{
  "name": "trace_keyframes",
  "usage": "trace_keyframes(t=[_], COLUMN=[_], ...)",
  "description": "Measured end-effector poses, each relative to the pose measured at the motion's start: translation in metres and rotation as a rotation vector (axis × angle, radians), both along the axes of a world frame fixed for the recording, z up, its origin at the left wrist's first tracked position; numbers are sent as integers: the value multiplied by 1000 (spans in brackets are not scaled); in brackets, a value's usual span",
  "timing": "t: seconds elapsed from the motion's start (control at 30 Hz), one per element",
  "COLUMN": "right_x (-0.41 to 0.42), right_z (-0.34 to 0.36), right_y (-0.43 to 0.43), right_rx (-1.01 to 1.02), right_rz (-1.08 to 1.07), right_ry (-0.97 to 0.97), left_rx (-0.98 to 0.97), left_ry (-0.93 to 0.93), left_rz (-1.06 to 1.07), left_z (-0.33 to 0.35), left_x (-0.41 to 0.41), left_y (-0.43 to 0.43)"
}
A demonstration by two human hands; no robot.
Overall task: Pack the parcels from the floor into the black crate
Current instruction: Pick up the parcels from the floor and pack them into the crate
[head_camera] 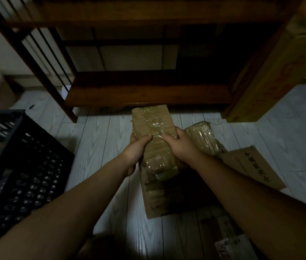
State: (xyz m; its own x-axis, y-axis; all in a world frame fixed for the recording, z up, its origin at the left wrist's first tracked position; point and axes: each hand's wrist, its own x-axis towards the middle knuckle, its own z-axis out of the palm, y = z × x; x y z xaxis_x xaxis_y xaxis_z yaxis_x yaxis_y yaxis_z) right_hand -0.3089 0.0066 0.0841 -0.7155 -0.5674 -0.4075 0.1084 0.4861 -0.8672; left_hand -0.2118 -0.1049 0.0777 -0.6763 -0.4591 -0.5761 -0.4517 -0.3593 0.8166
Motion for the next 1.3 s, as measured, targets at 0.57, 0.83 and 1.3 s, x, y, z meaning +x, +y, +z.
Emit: trace_keyframes(t=[0.57,0.83,1.3], right_x=[62,131,254], right_z=[201,430,669], right_y=[-10,-17,-12], right_rx=[-46,-52,-266], right_rz=[-9,-63,-95], right_ry=[124,15,-222], left_rx=[6,40,-126], left_ry=[171,110,237], left_rz=[-7,-44,38], left_z=[206,423,672], left_x=[56,120,263], left_y=[-14,-25,-34])
